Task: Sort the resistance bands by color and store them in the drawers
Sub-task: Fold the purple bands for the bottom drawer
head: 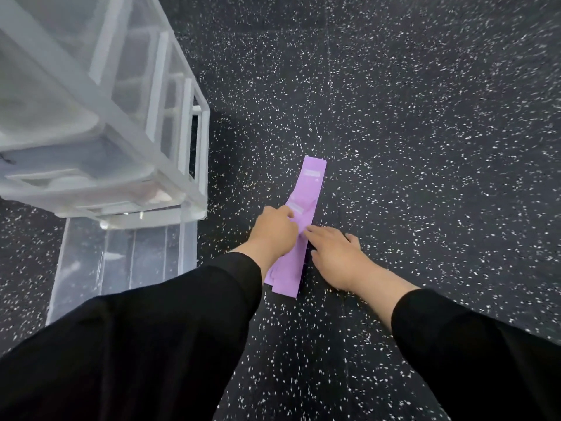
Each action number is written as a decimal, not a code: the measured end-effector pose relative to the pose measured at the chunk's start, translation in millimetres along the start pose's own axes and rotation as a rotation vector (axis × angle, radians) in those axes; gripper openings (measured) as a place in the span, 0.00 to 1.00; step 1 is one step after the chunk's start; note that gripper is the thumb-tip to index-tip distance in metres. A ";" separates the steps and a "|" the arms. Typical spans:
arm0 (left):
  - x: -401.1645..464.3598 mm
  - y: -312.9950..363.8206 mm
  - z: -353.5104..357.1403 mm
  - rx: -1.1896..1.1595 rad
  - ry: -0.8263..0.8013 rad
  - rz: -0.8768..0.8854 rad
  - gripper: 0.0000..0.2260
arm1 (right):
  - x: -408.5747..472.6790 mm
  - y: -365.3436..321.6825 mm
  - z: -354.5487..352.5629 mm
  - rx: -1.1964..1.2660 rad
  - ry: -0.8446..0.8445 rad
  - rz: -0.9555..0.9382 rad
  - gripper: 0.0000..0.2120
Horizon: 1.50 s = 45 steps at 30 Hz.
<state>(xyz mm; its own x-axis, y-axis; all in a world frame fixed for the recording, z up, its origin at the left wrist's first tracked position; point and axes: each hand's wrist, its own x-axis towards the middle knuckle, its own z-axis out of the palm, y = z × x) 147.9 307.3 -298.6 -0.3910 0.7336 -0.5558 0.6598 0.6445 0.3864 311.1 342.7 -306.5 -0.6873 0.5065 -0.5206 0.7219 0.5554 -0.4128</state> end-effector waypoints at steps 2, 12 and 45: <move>2.3 2.6 -0.9 0.036 0.033 -0.021 0.17 | 2.4 0.4 -0.5 0.019 0.037 -0.019 0.24; 14.7 21.5 -15.9 -0.044 0.007 -0.026 0.09 | 0.6 4.5 7.6 0.024 0.074 -0.031 0.22; -8.0 -1.1 24.7 -0.252 0.105 -0.300 0.16 | 34.6 -4.1 -5.1 0.604 0.287 0.284 0.12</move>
<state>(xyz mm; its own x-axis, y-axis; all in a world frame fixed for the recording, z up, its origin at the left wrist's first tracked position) 166.2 295.5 -312.8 -0.6144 0.5146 -0.5980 0.3339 0.8564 0.3939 284.0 361.3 -318.9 -0.4007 0.7762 -0.4868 0.7371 -0.0424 -0.6745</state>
